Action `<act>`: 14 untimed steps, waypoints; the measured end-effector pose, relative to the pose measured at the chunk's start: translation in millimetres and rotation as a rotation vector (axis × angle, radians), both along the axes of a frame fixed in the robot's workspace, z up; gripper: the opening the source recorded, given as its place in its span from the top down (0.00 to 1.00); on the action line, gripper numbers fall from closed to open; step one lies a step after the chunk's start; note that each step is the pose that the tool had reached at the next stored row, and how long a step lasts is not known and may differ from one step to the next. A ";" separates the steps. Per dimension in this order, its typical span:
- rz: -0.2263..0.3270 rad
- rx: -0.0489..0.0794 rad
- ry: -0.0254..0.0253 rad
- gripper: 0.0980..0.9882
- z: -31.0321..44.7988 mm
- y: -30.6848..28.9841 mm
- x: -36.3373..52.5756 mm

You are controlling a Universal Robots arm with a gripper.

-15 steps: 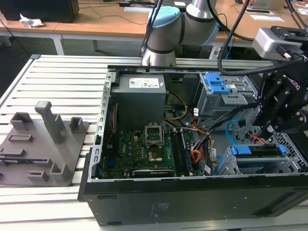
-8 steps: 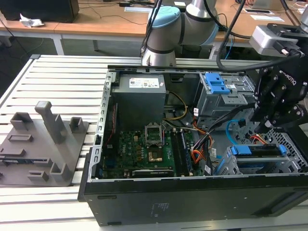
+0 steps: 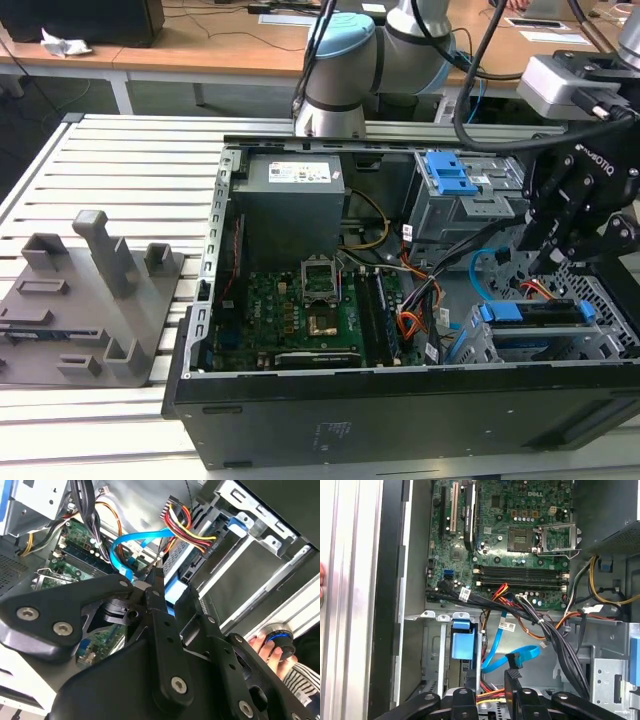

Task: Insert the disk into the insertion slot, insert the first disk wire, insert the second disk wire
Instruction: 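Insert the second disk wire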

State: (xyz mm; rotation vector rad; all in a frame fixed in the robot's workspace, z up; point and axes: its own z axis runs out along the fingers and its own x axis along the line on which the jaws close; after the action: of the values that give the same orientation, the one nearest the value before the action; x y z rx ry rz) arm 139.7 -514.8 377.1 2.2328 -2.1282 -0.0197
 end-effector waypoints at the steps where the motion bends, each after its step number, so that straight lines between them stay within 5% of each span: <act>1: 0.000 0.000 0.0000 0.70 -0.6 2.8 -1.5; 4: 0.002 0.000 0.0000 0.70 -2.5 13.9 -7.3; 9: 0.030 0.001 0.0000 0.70 -7.1 15.9 -16.4; 14: 0.127 0.001 0.0000 0.70 -11.8 19.1 -17.2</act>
State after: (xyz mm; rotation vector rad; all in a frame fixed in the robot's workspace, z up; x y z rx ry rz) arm 122.5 -495.8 365.3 2.3632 -1.9822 -0.0150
